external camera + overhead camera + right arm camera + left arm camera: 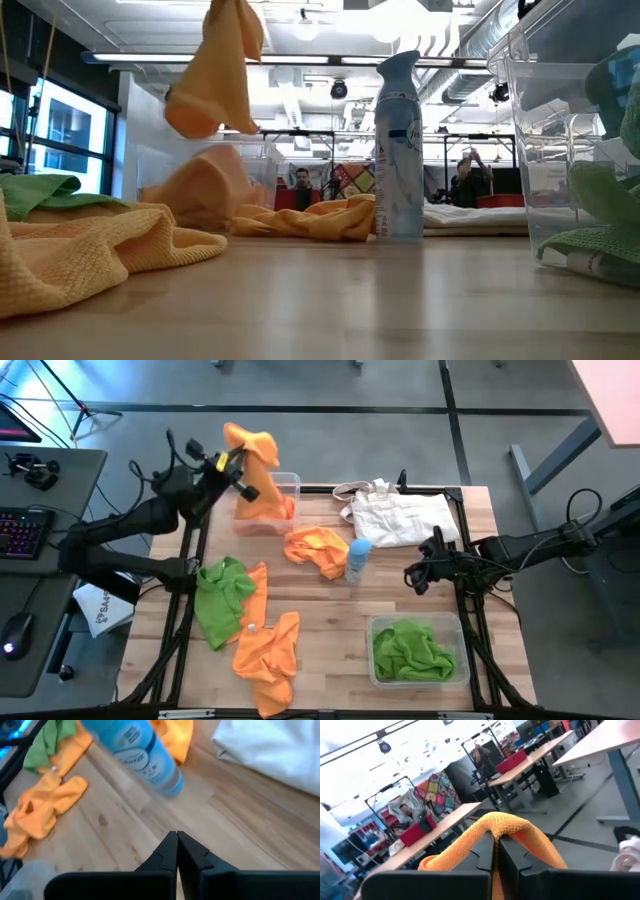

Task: Sort microfiber towel by color & place in baskets
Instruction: Put the yellow microfiber towel into the top transparent bin

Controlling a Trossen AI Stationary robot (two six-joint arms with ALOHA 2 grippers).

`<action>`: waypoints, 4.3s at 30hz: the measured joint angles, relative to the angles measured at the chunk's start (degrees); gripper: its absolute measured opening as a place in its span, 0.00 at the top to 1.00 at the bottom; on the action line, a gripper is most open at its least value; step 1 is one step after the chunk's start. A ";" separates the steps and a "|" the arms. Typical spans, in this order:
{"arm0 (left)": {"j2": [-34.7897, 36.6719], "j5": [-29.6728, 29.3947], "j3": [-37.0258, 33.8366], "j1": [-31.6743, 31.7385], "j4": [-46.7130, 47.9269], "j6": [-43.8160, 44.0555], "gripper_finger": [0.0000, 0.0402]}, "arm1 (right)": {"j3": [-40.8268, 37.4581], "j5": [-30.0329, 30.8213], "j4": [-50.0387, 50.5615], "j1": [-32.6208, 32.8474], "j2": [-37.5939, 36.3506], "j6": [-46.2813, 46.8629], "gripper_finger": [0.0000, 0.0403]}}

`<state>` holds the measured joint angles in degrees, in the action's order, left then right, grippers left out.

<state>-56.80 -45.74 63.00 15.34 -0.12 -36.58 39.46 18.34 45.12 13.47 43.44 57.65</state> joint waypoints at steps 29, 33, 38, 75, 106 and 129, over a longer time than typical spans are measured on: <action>-18.20 23.86 1.28 18.00 35.06 57.77 1.00 | 0.00 5.82 0.00 0.02 0.00 5.47 1.00; -22.67 30.42 3.81 20.36 37.82 62.18 1.00 | 0.00 5.84 0.00 0.00 0.00 5.56 1.00; -27.75 39.63 4.42 23.55 40.52 66.61 1.00 | 0.00 5.85 0.01 0.00 0.00 6.62 1.00; -30.58 53.28 4.35 31.56 43.87 71.14 0.71 | 0.00 5.76 -0.02 0.00 0.00 6.60 1.00; -11.74 34.27 4.39 -1.22 50.52 85.94 0.71 | 0.00 5.67 0.00 0.00 0.07 -0.98 1.00; -13.32 35.15 4.31 -28.76 62.15 76.39 0.71 | 0.02 3.09 0.02 0.02 0.07 -7.13 1.00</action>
<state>-70.12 -10.59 67.31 -13.42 62.03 39.81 39.48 21.42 45.14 13.50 43.51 50.51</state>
